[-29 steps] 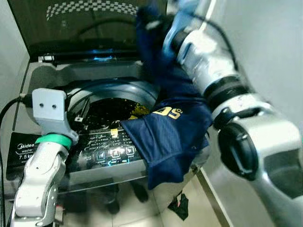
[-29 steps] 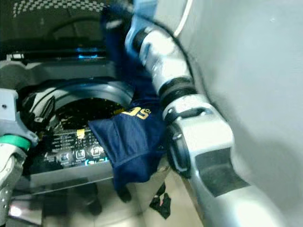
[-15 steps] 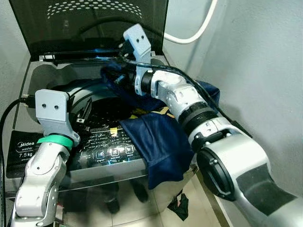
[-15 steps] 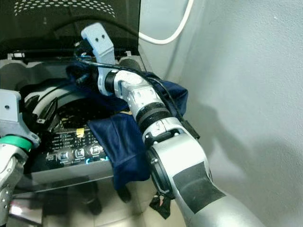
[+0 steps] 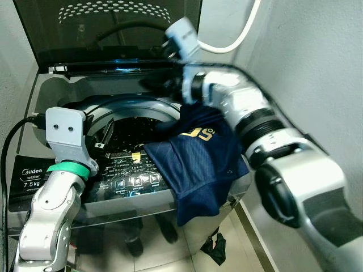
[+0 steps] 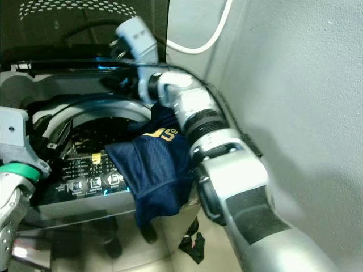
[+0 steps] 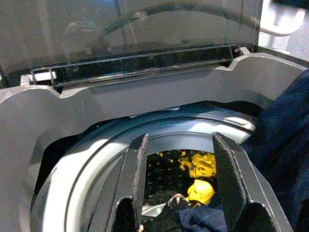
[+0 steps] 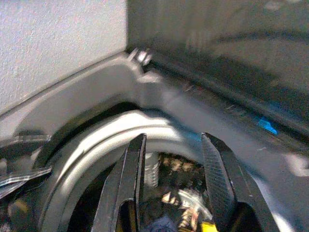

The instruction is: Clothes washing

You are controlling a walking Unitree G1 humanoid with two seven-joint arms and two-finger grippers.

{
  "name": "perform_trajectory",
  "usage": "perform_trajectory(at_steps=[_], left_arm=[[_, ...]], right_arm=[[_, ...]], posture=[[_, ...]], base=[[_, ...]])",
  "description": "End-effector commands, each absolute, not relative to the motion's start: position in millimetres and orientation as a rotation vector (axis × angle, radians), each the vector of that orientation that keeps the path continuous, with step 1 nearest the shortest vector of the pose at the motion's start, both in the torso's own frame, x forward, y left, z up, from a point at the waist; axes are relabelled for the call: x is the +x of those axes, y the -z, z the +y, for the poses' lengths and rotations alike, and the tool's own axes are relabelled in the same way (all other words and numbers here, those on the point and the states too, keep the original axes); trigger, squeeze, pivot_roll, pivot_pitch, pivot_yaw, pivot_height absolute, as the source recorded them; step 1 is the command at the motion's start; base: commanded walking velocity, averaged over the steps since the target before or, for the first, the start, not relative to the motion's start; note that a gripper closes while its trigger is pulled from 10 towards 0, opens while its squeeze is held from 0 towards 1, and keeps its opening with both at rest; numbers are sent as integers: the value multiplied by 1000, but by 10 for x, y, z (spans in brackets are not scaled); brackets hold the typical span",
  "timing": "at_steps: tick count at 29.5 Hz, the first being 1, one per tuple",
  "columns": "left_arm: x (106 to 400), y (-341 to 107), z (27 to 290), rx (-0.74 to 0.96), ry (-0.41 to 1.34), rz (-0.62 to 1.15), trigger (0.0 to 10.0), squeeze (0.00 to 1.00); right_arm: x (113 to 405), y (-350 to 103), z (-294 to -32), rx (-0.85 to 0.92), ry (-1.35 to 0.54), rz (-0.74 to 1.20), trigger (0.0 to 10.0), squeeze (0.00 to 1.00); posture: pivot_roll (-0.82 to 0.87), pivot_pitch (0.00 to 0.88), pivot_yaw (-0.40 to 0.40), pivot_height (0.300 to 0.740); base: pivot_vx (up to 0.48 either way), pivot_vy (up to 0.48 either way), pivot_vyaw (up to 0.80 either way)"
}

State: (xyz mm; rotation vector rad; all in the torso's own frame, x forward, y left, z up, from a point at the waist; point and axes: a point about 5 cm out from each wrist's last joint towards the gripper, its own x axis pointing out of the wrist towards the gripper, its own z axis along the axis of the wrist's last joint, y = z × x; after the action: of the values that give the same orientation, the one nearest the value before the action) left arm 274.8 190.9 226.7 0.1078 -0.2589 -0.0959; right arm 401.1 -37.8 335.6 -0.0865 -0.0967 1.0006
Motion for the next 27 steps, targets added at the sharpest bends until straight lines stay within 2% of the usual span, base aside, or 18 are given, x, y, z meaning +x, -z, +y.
perform_trajectory(at_steps=[1,3,4,5,6,7,8,9,10,14,18,24,26,27], left_arm=[[2772,-2266,1882,102,115,-255,10000,0],[2788,-2290,1881,96,114,-265,10000,0],[2788,-2290,1881,96,114,-265,10000,0],[2788,-2290,1882,95,118,-267,10000,0],[2788,-2290,1882,95,118,-267,10000,0],[2786,-2287,1883,95,124,-266,10000,0],[2784,-2285,1883,95,128,-265,10000,0],[2784,-2285,1883,95,128,-265,10000,0],[2784,-2286,1889,96,132,-265,10000,0],[2792,-2307,1909,104,145,-268,10000,0],[2781,-2349,1912,101,181,-297,10000,0],[2753,-2363,1936,100,194,-305,10000,0],[2742,-2353,1951,103,196,-297,10000,0],[2700,-2319,1960,115,223,-271,10000,0]], right_arm=[[4009,-3597,-508,12,-967,-196,10000,0],[4031,-3787,-814,127,-887,-297,10000,0],[4031,-3787,-814,127,-887,-297,10000,0],[4046,-3800,-1034,103,-822,-325,10000,0],[4046,-3800,-1034,103,-822,-325,10000,0],[4046,-3752,-1211,45,-780,-326,10000,914],[4042,-3713,-1318,3,-753,-322,10000,914],[4042,-3713,-1318,3,-753,-322,10000,914],[4014,-3589,-1422,-33,-759,-289,10000,1000],[3824,-3176,-1589,-149,-863,-170,10000,1000],[3740,-2843,-1821,-235,-851,-27,10000,1000],[3553,-2710,-2003,-198,-970,-80,10000,1000],[3522,-2631,-2065,-229,-940,-47,10000,1000],[3503,-2462,-2152,-285,-865,22,10000,1000]], posture=[[172,57,-6,740],[170,56,-5,740],[170,56,-5,740],[164,52,2,740],[164,52,2,740],[159,50,8,740],[159,50,8,740],[159,50,8,740],[160,43,19,740],[158,35,25,740],[157,32,27,740],[167,26,19,740],[167,26,19,740],[178,27,18,740]], base=[[0,0,0],[0,0,0],[0,0,0],[0,0,0],[0,0,0],[0,0,0],[0,0,0],[0,0,0],[0,0,0],[0,0,0],[0,0,0],[0,0,0],[0,0,0],[0,0,0]])
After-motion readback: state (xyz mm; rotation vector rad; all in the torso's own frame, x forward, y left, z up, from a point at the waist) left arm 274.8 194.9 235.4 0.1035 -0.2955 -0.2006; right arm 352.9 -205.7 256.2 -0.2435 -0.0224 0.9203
